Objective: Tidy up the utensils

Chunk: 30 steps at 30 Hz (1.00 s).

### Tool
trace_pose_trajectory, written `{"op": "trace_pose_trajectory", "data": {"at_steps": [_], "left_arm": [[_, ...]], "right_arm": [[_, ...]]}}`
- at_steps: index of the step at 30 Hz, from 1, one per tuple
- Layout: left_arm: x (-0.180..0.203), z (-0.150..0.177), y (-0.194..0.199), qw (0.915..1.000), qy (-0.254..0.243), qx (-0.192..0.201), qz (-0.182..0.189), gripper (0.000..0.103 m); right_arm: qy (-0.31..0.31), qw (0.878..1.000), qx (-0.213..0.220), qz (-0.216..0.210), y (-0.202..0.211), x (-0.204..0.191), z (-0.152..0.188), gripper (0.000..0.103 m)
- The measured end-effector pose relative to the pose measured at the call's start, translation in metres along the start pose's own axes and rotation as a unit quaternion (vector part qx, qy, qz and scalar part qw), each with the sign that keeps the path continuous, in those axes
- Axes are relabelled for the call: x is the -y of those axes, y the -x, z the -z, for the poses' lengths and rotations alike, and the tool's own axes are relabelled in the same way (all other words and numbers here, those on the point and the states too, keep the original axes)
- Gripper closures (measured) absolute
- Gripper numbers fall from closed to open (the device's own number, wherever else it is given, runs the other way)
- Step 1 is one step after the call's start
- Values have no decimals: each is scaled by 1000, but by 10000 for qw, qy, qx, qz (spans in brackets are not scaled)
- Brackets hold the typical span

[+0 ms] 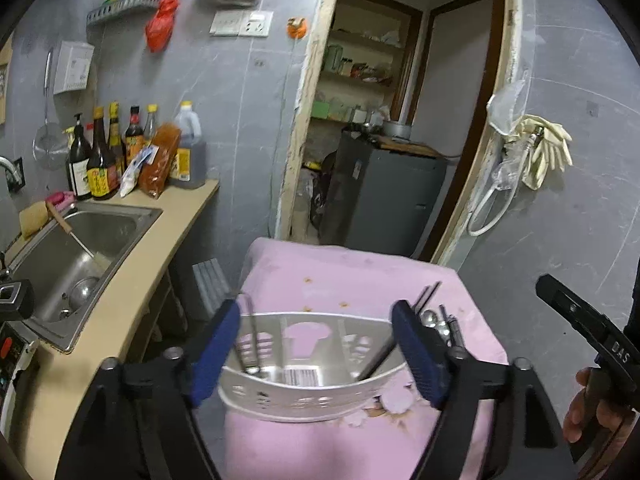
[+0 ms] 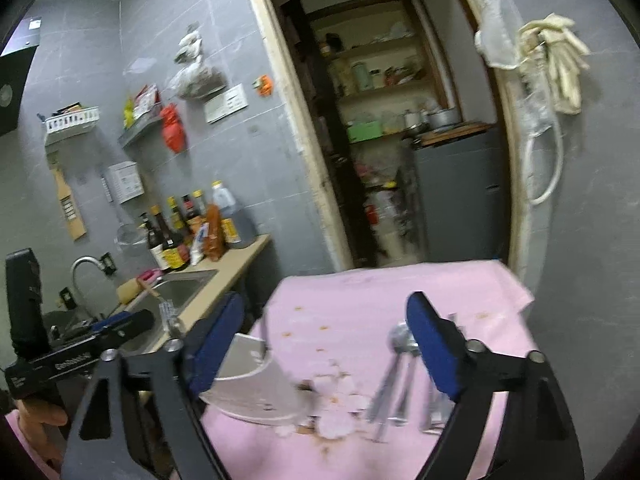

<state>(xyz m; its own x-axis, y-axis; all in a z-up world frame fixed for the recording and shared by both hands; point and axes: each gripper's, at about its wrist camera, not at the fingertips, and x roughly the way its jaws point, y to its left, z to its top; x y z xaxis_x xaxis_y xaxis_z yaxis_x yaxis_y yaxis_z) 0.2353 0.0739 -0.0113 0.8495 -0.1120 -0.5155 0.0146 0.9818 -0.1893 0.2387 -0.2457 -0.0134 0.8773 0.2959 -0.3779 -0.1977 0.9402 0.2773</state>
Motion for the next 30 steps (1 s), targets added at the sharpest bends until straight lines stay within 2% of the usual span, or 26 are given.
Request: {"op": "trace_pose_trajectory", "data": {"at_steps": [4,6,10,18,24,27,30], "left_arm": [[31,4,2,9996,-38,276,26,8],[48,7,2,9990,-86,439,-9,4],[83,12,-5,9978,-313,586,23,2],[144,26,-30,9959,-746,498,114,2],[178,33,-60,9955,-861,390,77,2],[190,36,-80,9953,-934,238,82,2],[205,42,-103,9923,-1234,13,101,2]], "right_arm": [[191,9987,215,414,18,25,-7,2],[287,9977,287,545,24,33,-12,2],[492,9948,356,823,31,55,-17,2],[570,9933,211,985,25,111,-18,1],[577,9927,81,1059,7,148,-14,1],[570,9922,-48,1110,-9,167,-11,2],[522,9921,-201,1123,-25,184,-6,2]]}}
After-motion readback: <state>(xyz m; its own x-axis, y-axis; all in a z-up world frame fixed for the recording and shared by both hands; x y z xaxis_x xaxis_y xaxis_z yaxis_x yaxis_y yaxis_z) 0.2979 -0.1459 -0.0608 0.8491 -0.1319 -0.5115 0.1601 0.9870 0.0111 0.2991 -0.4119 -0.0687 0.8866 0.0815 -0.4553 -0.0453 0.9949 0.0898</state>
